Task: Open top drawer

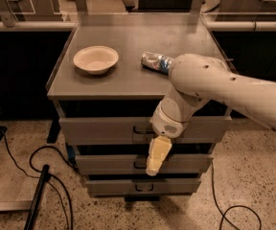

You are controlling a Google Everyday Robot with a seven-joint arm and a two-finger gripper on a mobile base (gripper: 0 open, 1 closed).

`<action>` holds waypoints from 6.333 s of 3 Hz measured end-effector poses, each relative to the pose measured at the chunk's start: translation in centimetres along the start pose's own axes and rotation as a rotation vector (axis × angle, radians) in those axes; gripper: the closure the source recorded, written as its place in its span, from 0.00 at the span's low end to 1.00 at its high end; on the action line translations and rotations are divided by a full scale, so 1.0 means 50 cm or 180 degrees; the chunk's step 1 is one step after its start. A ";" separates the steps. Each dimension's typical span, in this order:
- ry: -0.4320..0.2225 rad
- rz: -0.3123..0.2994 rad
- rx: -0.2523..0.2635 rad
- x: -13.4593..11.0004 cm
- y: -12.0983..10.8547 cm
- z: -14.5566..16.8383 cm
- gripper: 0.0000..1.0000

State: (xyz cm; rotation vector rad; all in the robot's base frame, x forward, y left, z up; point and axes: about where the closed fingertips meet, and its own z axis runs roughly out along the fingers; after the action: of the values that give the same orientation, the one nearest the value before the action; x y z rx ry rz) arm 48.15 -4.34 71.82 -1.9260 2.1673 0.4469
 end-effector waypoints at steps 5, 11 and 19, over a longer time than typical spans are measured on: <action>0.0046 -0.0050 -0.0055 -0.039 -0.043 0.125 0.00; -0.0219 0.0345 -0.0307 0.022 0.178 0.060 0.00; -0.0249 0.0413 -0.0756 0.034 0.278 0.096 0.00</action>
Offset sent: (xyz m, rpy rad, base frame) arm 0.0222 0.0116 -0.0250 0.0224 0.0381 0.0106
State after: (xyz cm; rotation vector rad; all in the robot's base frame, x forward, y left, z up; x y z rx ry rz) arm 33.94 -2.77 67.99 -1.8499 2.2849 0.8225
